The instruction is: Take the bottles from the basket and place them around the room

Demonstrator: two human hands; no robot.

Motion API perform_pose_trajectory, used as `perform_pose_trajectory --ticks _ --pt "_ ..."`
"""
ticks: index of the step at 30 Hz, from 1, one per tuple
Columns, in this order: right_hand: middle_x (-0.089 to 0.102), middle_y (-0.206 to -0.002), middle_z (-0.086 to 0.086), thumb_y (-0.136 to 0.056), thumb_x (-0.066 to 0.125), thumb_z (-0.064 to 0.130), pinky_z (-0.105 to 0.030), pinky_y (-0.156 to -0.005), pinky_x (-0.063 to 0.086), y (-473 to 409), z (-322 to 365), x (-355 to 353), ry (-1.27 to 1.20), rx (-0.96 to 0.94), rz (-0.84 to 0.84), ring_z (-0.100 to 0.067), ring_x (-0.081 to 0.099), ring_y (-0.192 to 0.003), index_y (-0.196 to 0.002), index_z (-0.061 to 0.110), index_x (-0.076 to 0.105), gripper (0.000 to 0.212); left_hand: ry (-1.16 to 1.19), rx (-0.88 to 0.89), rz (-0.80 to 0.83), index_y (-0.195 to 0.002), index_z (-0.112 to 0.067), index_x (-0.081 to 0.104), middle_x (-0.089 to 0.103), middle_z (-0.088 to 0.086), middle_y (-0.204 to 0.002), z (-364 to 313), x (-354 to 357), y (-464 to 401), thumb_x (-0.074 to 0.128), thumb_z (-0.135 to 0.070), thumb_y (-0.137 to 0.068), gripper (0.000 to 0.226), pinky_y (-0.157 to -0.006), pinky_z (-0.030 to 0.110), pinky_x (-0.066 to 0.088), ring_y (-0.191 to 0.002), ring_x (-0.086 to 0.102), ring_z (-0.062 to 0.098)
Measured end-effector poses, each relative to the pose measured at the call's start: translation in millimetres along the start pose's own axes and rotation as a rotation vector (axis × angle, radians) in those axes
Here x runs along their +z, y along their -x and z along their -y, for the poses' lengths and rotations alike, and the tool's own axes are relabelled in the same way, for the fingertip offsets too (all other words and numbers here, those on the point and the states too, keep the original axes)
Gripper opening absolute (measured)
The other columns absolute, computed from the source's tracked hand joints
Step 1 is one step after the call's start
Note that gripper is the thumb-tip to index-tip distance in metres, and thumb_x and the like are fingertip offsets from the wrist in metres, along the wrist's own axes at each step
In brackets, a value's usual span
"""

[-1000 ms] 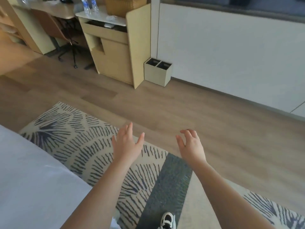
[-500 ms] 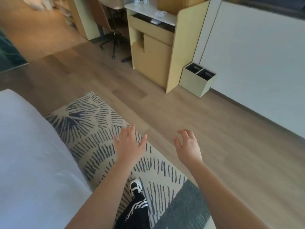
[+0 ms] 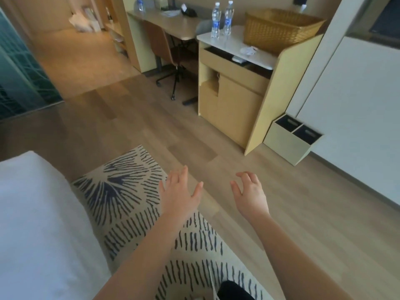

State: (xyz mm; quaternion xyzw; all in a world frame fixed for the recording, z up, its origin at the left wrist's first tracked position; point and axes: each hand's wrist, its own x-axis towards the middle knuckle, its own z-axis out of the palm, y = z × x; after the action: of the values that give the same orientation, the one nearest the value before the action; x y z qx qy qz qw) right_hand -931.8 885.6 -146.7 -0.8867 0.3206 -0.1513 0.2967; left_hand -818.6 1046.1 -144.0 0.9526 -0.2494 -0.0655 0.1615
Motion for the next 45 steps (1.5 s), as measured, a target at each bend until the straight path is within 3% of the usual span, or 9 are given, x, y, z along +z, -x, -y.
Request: perform_pose_trajectory --ticks 8,20,27,33,39,45 --pt "0.046 -0.134 -0.003 -0.096 0.047 0.035 -0.034 -0.09 0.043 -144 18 43 -0.016 -0.003 0.018 -0.024 0.044 -0.122 -0.127 0.013 0.053 0.038 0.007 -0.001 -0.01 -0.154 -0.023 0.013 0.026 0.005 -0.16 13 6 -143 0.024 -0.067 -0.092 0.077 -0.118 0.053 0.011 -0.148 0.018 0.022" --pt "0.047 -0.131 -0.005 -0.095 0.049 0.033 -0.034 -0.093 0.042 -448 54 95 -0.059 -0.011 0.046 -0.026 0.046 -0.12 -0.126 0.011 0.053 0.038 0.028 -0.038 -0.036 -0.154 -0.026 0.016 0.027 0.003 -0.159 5 -27 -456 0.031 -0.066 -0.092 0.075 -0.117 0.053 0.013 -0.148 0.018 0.023" --pt "0.046 -0.134 -0.003 -0.095 0.048 0.036 -0.031 -0.094 0.042 -581 72 112 -0.023 -0.016 0.03 -0.022 0.046 -0.121 -0.128 0.015 0.052 0.039 0.083 -0.036 -0.043 -0.154 -0.026 0.016 0.026 0.002 -0.16 -6 -37 -598 0.031 -0.066 -0.092 0.075 -0.118 0.054 0.013 -0.149 0.016 0.023" --pt "0.045 -0.134 0.001 -0.095 0.049 0.037 -0.024 -0.089 0.038 -694 83 150 -0.018 0.037 -0.024 -0.018 0.047 -0.119 -0.127 0.018 0.052 0.038 0.111 0.026 -0.064 -0.153 -0.024 0.019 0.029 0.004 -0.158 4 -39 -727 0.034 -0.064 -0.093 0.074 -0.116 0.054 0.013 -0.148 0.018 0.024" --pt "0.048 -0.131 -0.004 -0.094 0.052 0.033 -0.033 -0.092 0.044 -831 115 190 -0.019 0.107 -0.108 -0.022 0.047 -0.119 -0.126 0.014 0.054 0.037 0.108 0.148 -0.009 -0.153 -0.026 0.017 0.025 0.002 -0.16 13 -56 -894 0.035 -0.064 -0.092 0.074 -0.118 0.055 0.013 -0.149 0.015 0.022" --pt "0.049 -0.128 -0.006 -0.093 0.053 0.032 -0.032 -0.088 0.043 -959 145 202 -0.02 0.22 -0.227 -0.025 0.048 -0.117 -0.124 0.012 0.055 0.037 0.106 0.303 0.0 -0.153 -0.025 0.018 0.026 0.002 -0.16 7 -85 -1047 0.037 -0.062 -0.093 0.073 -0.118 0.055 0.016 -0.148 0.017 0.022"
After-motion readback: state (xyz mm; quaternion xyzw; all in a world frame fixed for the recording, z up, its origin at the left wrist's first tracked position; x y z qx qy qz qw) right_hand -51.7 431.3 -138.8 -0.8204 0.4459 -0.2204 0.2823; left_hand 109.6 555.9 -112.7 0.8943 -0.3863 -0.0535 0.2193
